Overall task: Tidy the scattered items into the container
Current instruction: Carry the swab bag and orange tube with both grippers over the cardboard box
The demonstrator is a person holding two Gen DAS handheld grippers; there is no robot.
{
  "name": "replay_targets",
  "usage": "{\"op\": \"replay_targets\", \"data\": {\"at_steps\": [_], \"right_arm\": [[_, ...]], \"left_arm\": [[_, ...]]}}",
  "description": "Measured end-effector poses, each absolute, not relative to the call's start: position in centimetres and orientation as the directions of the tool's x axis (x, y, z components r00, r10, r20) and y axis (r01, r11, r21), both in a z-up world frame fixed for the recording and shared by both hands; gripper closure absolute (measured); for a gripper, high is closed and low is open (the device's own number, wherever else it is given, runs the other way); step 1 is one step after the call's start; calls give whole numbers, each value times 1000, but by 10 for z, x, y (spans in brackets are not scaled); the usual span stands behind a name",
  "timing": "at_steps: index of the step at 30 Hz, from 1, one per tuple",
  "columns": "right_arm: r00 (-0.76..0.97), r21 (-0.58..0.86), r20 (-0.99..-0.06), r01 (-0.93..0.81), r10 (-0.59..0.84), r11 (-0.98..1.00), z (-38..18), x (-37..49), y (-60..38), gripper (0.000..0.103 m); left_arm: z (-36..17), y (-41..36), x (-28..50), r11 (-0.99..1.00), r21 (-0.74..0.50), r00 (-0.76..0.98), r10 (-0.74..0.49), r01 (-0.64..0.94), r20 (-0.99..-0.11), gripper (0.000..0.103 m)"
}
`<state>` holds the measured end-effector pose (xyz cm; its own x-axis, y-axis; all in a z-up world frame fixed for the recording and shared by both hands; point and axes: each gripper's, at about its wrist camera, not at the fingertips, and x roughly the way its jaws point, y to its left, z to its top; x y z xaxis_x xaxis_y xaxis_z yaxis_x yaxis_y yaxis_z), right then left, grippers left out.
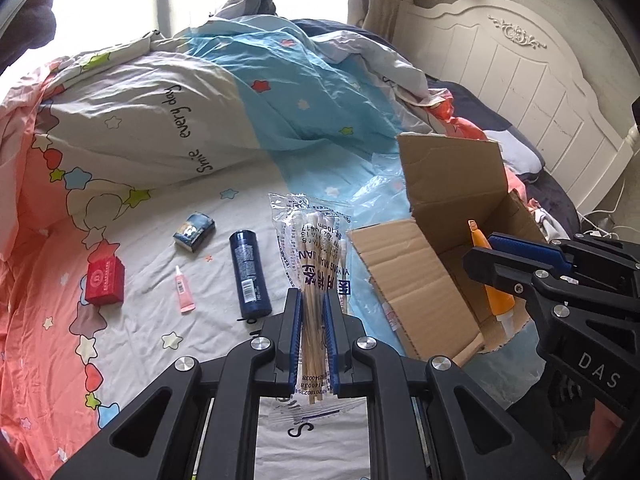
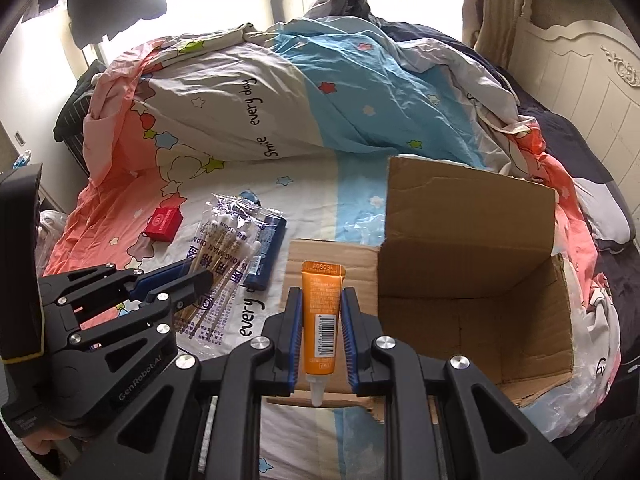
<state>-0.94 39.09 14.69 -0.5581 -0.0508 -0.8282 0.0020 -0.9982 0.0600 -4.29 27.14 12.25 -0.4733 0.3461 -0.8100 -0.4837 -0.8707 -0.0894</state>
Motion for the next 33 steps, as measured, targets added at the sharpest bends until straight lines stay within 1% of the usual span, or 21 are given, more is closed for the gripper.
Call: {"op": "replay_targets", "data": {"at_steps": [14, 22, 33], "right_arm": [[-582, 126, -813, -144, -19, -982, 144, 10, 471, 86], [-576, 148, -817, -209, 0, -967, 135, 19, 508, 86], [-552, 179, -834, -261, -5, -949, 108, 18, 539, 86]], "left_arm": [[131, 354, -37, -806, -83, -435, 400, -586, -807, 92], [119, 396, -35, -770, -83, -397, 414, -633, -819, 92], [88, 424, -42, -761, -93, -341, 393, -642, -854, 92]]}}
